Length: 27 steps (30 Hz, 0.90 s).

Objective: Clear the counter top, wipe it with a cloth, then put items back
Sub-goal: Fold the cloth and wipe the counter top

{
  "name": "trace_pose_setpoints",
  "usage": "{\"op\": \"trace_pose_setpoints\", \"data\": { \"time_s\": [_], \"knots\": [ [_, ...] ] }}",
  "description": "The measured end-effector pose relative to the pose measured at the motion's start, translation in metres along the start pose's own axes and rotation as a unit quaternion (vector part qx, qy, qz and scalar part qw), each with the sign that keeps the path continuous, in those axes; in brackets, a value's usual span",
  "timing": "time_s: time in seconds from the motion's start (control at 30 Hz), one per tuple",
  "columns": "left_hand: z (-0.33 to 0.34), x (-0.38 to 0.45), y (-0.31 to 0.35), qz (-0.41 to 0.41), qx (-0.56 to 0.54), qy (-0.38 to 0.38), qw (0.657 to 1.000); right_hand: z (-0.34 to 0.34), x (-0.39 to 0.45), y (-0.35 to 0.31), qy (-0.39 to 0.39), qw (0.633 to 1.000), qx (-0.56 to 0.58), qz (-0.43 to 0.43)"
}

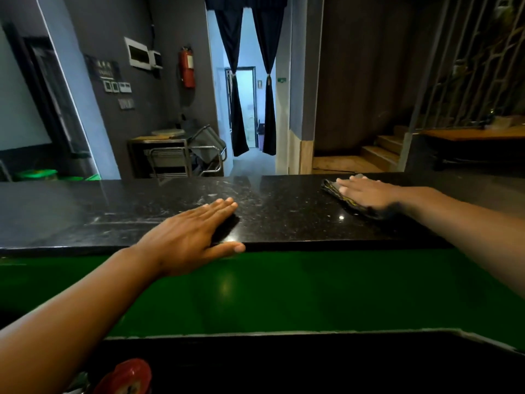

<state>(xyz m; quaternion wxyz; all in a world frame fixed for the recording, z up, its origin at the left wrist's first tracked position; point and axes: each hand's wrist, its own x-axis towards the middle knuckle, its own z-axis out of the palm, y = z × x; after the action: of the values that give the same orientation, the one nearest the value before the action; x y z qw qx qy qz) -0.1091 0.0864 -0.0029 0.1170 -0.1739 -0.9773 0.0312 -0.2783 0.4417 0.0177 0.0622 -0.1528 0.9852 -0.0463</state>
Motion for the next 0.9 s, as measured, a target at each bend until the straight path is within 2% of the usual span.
{"op": "trace_pose_setpoints", "data": {
  "time_s": [0.03,0.1,0.2,0.27,0.33,0.4,0.5,0.57,0.63,0.7,0.8,0.9],
  "knots": [
    [0.001,0.000,0.000,-0.002,0.000,0.003,1.000,0.000,0.014,-0.018,0.014,1.000,-0.005,0.017],
    [0.001,-0.001,0.000,0.001,-0.007,-0.008,1.000,0.004,0.025,-0.067,0.028,1.000,-0.012,-0.006],
    [-0.003,-0.006,-0.016,0.004,-0.020,-0.050,0.999,0.018,0.001,-0.134,0.012,0.988,-0.004,-0.152],
    [-0.006,-0.015,-0.041,-0.003,-0.019,-0.070,0.997,0.024,-0.030,-0.140,-0.002,0.973,0.014,-0.229],
    [-0.006,-0.027,-0.063,-0.016,-0.016,-0.065,0.998,0.022,-0.049,-0.113,-0.012,0.966,0.036,-0.255],
    [-0.004,-0.032,-0.071,-0.009,-0.015,-0.049,0.999,0.017,-0.048,-0.075,-0.018,0.974,0.058,-0.218],
    [-0.002,-0.029,-0.070,0.005,-0.010,-0.039,0.999,0.009,-0.009,-0.045,-0.010,0.994,0.060,-0.085],
    [-0.003,-0.030,-0.070,0.005,-0.003,-0.026,1.000,0.006,0.031,-0.053,0.010,0.999,0.034,-0.007],
    [-0.003,-0.032,-0.069,0.002,0.007,-0.020,1.000,0.004,0.058,-0.085,0.027,0.999,0.024,0.026],
    [-0.002,-0.032,-0.068,0.000,0.009,-0.016,1.000,0.007,0.065,-0.136,0.025,0.999,0.015,-0.021],
    [-0.007,-0.038,-0.078,-0.018,0.001,-0.044,0.999,0.021,0.033,-0.194,-0.006,0.986,0.001,-0.165],
    [-0.010,-0.054,-0.102,-0.052,0.005,-0.057,0.997,0.029,-0.024,-0.178,-0.007,0.961,0.028,-0.274]
  ]
}}
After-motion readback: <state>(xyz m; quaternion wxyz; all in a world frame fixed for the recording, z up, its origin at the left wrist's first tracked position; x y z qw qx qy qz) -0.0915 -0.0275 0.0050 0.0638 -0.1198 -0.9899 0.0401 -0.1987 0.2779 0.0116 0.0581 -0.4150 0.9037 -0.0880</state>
